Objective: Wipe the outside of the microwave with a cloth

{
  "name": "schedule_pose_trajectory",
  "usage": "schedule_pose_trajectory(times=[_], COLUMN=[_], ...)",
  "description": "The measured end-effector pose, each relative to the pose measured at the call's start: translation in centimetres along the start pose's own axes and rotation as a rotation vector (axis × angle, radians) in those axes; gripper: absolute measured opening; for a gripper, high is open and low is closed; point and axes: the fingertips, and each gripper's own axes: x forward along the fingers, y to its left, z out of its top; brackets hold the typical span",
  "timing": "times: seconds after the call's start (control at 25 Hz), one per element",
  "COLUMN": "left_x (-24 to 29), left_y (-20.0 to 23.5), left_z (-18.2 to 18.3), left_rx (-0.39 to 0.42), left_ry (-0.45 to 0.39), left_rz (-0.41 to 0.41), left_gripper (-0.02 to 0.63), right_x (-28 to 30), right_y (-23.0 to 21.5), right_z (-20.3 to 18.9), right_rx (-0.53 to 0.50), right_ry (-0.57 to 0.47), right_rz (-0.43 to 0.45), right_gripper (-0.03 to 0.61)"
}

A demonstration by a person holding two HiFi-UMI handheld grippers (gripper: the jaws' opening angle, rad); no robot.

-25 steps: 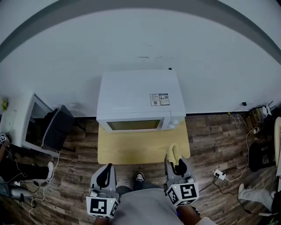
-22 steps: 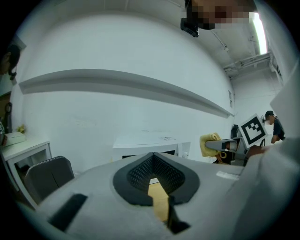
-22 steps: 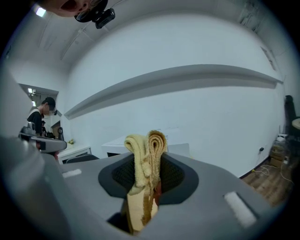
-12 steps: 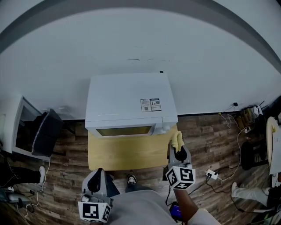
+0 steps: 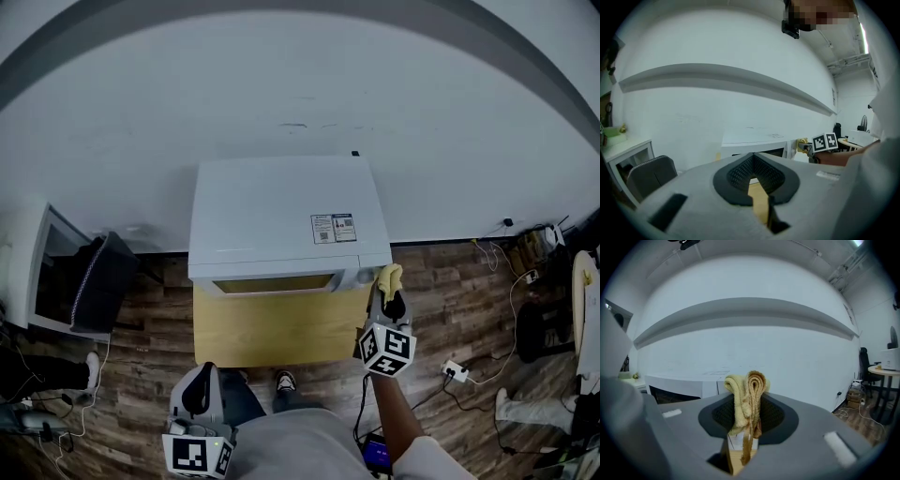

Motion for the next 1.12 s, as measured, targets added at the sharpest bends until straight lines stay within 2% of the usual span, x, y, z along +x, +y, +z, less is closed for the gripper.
schedule_pose_trajectory(times=[0.36,0.64,1.0,1.12], left_x=[0.2,-0.3,-0.9,-0.8], left_y=[-0.4,-0.1,0.7,0.8], left_z=[-0.6,-1.1,-1.3,-1.4], left_rx=[-0.003,-0.007,-0.038,-0.043], left_ry=[0.012,0.009,-0.005,-0.004], left_rz=[-0.027,-0.024,0.012,0.014], left_gripper=[-0.009,-0.009,-0.009,-0.009], right_x=[0.0,-0.6,-1.3,-1.5], right_y=[2.8,5.7,7.2,8.0], right_z=[-0.9,-0.5,0.1,0.2], right_rx=[0.008,0.002,-0.003,-0.005], right_ry=[0.007,0.001,-0.02,-0.023], right_rz=[0.033,0.098,0.079,0.102], right_gripper=[0.116,0.116,0.117,0.117])
